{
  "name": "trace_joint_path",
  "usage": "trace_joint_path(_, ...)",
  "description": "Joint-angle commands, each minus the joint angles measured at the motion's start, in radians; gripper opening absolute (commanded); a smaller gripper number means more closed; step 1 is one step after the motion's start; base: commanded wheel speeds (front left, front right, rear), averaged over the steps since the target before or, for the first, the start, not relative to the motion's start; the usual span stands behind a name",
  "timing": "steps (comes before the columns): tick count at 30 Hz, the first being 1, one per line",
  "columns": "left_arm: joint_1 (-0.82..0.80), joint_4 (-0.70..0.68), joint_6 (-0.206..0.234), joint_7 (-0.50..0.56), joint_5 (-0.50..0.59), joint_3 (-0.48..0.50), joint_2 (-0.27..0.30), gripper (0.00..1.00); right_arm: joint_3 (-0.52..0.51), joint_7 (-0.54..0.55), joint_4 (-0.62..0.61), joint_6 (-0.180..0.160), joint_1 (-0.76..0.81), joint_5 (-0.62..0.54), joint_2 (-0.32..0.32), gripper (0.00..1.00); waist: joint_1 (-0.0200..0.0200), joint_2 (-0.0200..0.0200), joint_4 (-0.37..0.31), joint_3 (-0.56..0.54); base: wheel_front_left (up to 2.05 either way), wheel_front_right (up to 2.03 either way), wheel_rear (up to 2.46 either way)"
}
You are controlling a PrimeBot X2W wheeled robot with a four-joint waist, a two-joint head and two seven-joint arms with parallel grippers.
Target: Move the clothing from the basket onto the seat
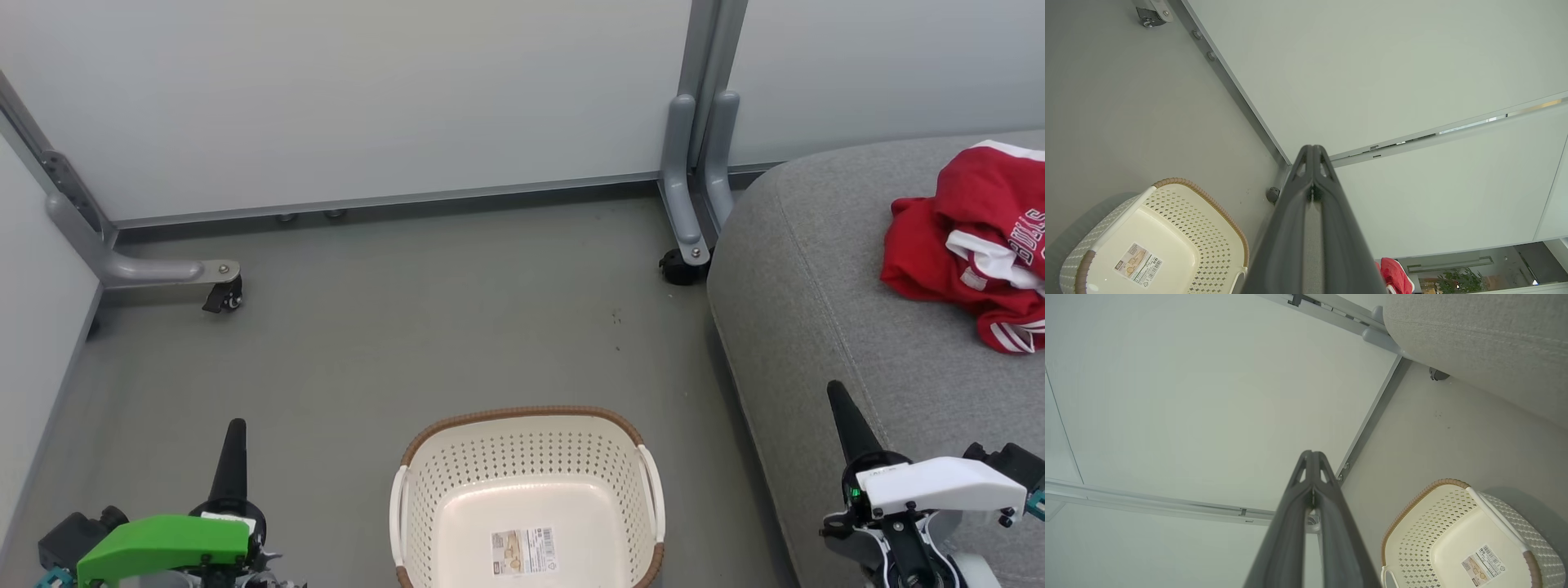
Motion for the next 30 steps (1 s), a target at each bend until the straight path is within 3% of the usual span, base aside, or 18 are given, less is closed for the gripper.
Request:
trace_joint_path(1,-0.03,-0.005,-0.006,0.005,-0.022,0.005,0.005,0.0,-0.005,0.006,-0.003,0.001,-0.024,0.024,-0.005,0.0,0.0,0.0,0.001,0.001,0.0,0.0,0.0)
trace_joint_path(30,-0.081,0.014,-0.032,0.073,-0.257,0.049,0.001,0.0,-0.05,0.074,0.017,0.0,-0.063,0.261,-0.001,0.0,0.0,0.0,0.011,0.02,0.0,0.0,0.0)
